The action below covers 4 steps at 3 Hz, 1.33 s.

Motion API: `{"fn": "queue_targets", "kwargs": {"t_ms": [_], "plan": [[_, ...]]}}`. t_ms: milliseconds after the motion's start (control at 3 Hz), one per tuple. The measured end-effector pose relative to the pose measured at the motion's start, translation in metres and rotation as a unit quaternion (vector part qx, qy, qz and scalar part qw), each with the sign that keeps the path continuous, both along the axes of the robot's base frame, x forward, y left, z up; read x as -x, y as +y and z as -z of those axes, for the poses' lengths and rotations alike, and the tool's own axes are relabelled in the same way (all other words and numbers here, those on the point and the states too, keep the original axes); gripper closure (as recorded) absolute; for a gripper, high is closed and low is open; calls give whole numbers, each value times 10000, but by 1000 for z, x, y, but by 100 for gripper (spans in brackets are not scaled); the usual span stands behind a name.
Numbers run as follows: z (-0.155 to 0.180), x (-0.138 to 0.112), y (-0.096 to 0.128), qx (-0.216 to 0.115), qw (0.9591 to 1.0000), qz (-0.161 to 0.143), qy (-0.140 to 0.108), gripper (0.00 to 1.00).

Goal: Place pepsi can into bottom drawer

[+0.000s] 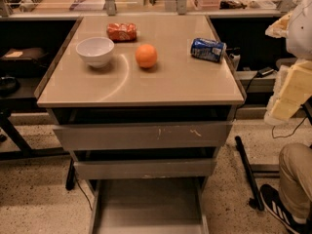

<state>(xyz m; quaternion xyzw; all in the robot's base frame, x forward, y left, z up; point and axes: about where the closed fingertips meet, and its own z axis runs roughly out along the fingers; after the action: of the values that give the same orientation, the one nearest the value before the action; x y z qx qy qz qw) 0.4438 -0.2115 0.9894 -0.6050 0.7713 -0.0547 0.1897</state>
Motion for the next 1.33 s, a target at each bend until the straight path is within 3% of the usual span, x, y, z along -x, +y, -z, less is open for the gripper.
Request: {"fn": "queue_targets", "kwargs": {"t_ms": [333, 1000, 1333], "plan": [[9, -24, 6, -176, 9994, -219, -196, 0], [29, -104, 24, -790, 9905, -935, -623, 0], [39, -151, 28, -893, 9873, -1113, -696, 0]]}}
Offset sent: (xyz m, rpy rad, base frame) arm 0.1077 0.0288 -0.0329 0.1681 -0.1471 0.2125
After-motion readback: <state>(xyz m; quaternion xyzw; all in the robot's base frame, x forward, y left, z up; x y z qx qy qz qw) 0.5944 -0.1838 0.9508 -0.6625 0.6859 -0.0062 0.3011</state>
